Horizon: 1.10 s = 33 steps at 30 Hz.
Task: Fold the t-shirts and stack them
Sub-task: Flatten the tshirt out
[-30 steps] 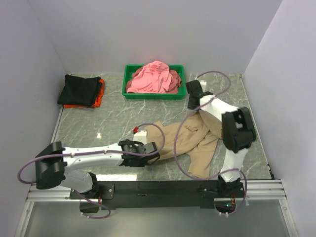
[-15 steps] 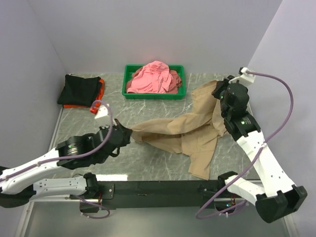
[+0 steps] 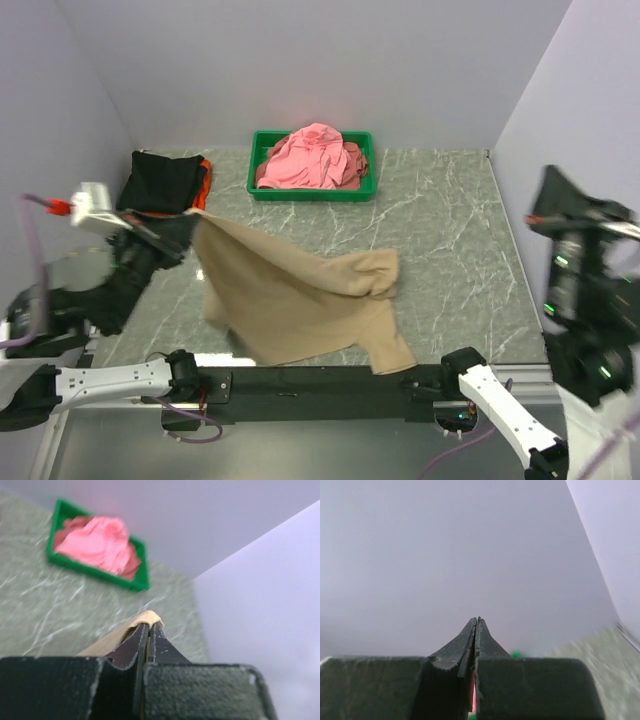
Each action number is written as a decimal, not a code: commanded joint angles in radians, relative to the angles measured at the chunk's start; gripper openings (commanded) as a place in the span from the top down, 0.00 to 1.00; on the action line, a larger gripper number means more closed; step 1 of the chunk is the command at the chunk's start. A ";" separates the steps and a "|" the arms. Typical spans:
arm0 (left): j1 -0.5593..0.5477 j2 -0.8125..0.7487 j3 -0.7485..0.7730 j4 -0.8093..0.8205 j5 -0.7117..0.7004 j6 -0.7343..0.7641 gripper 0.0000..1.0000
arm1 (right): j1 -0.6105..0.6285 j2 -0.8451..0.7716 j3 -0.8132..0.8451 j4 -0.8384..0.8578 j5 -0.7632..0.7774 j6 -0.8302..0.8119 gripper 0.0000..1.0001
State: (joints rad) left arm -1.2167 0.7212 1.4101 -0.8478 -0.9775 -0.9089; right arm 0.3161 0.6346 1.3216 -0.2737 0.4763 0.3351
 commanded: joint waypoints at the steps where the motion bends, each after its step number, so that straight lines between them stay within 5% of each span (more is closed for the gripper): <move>1: 0.003 -0.009 0.079 0.122 0.004 0.156 0.99 | -0.002 -0.006 0.140 -0.133 -0.091 -0.013 1.00; 6: 0.003 -0.017 -0.062 0.040 -0.052 0.030 1.00 | -0.002 0.036 0.019 -0.171 -0.267 0.064 1.00; 12: 0.003 0.053 -0.210 -0.401 -0.102 -0.545 0.99 | 0.011 0.281 -0.122 -0.098 -0.579 0.127 0.99; 15: 0.002 0.087 -0.302 -0.502 -0.064 -0.821 0.99 | 0.049 0.425 -0.153 -0.049 -0.605 0.130 0.87; 23: 0.077 0.126 -0.447 -0.483 0.017 -0.880 0.99 | 0.250 0.864 -0.060 -0.035 -0.622 0.087 0.44; 33: 0.177 0.142 -0.477 -0.324 0.086 -0.684 0.99 | 0.380 1.375 0.352 -0.252 -0.531 0.074 0.32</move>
State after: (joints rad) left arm -1.0618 0.8619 0.9379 -1.2270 -0.9154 -1.6432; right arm 0.6758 1.9663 1.6115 -0.4374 -0.0784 0.4110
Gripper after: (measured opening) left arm 0.021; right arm 0.675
